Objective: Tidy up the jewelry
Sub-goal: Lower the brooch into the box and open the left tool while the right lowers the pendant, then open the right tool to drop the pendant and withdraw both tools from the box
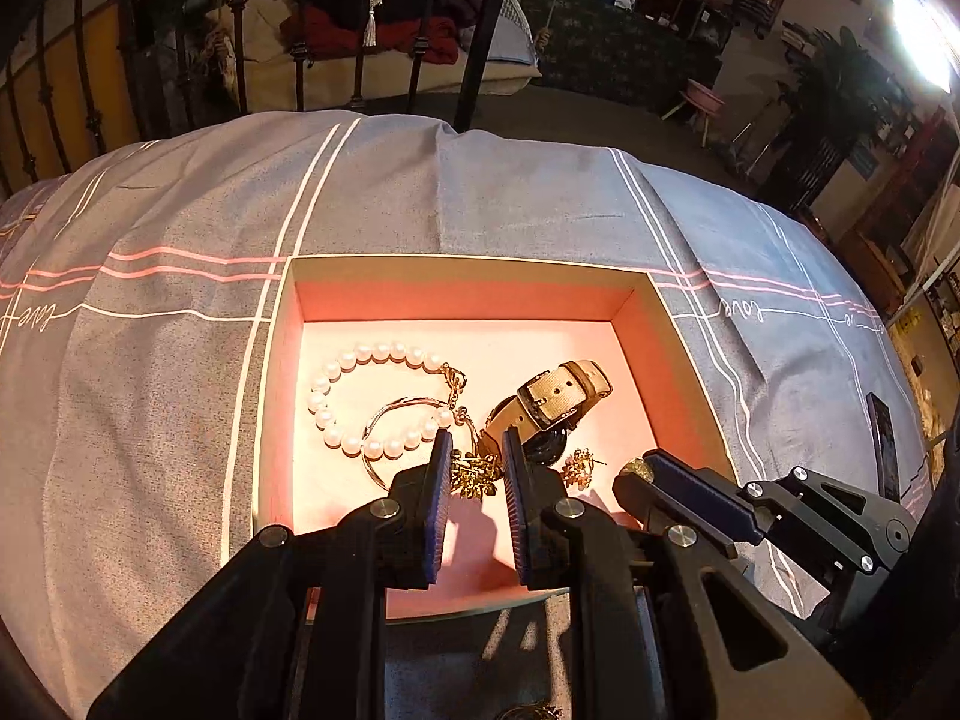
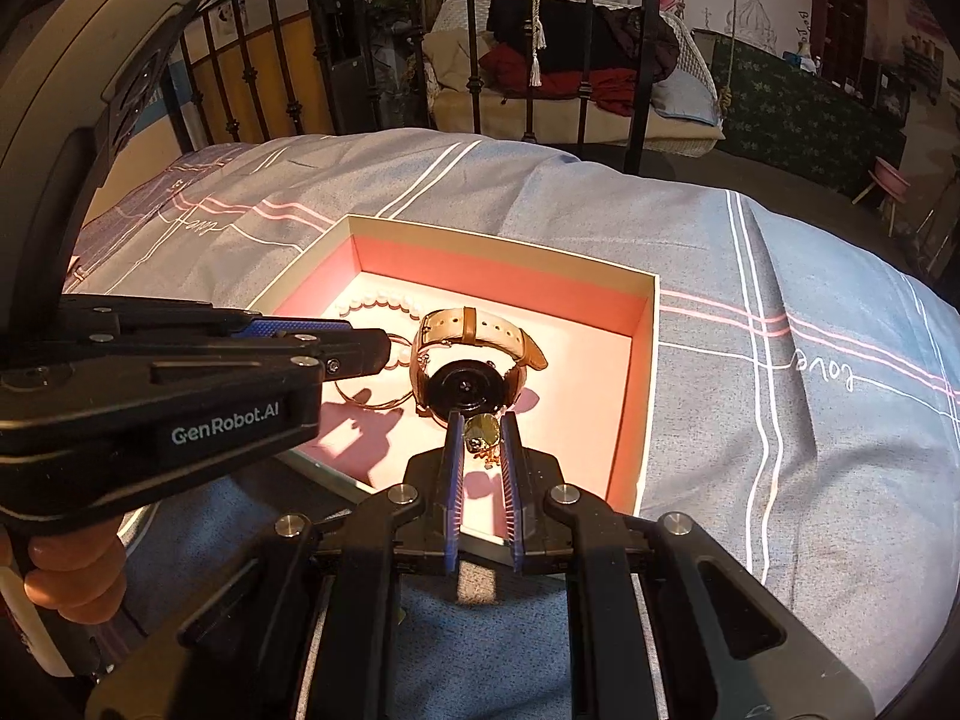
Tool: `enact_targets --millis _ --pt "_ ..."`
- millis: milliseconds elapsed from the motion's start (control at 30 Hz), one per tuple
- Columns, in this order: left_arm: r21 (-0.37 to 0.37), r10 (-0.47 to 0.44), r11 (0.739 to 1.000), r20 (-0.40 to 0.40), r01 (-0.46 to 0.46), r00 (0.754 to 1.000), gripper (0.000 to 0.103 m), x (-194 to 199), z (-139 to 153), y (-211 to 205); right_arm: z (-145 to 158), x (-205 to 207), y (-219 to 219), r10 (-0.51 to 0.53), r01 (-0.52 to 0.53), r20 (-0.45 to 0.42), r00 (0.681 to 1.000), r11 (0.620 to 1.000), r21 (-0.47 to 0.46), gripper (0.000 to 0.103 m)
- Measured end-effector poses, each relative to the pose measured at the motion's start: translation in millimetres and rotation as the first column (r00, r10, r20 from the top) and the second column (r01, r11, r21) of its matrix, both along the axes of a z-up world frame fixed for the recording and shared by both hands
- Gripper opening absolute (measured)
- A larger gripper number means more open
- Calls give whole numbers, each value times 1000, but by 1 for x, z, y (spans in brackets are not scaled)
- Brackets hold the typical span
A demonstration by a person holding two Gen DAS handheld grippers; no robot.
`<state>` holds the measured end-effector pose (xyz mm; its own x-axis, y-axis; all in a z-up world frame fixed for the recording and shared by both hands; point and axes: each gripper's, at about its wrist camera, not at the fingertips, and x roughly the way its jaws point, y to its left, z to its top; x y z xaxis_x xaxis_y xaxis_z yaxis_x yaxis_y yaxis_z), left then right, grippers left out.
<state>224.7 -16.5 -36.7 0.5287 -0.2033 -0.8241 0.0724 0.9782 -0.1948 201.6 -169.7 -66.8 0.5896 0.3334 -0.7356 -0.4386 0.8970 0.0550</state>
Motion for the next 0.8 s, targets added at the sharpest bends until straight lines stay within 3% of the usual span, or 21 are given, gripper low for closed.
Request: enact_targets --millis 667,733,800 --pt "17 1 1000 -5 -1 1000 17 6 -4 -6 -7 1 6 16 -16 -10 1000 1000 -24 13" --pt "21 -2 1000 -3 2 1000 19 4 -3 -6 -6 0 6 16 -16 -8 1000 1000 -25 13" --pt "26 -5 1000 -1 5 1000 30 3 -1 -7 -5 -1 6 16 -16 -6 1000 1000 -22 13"
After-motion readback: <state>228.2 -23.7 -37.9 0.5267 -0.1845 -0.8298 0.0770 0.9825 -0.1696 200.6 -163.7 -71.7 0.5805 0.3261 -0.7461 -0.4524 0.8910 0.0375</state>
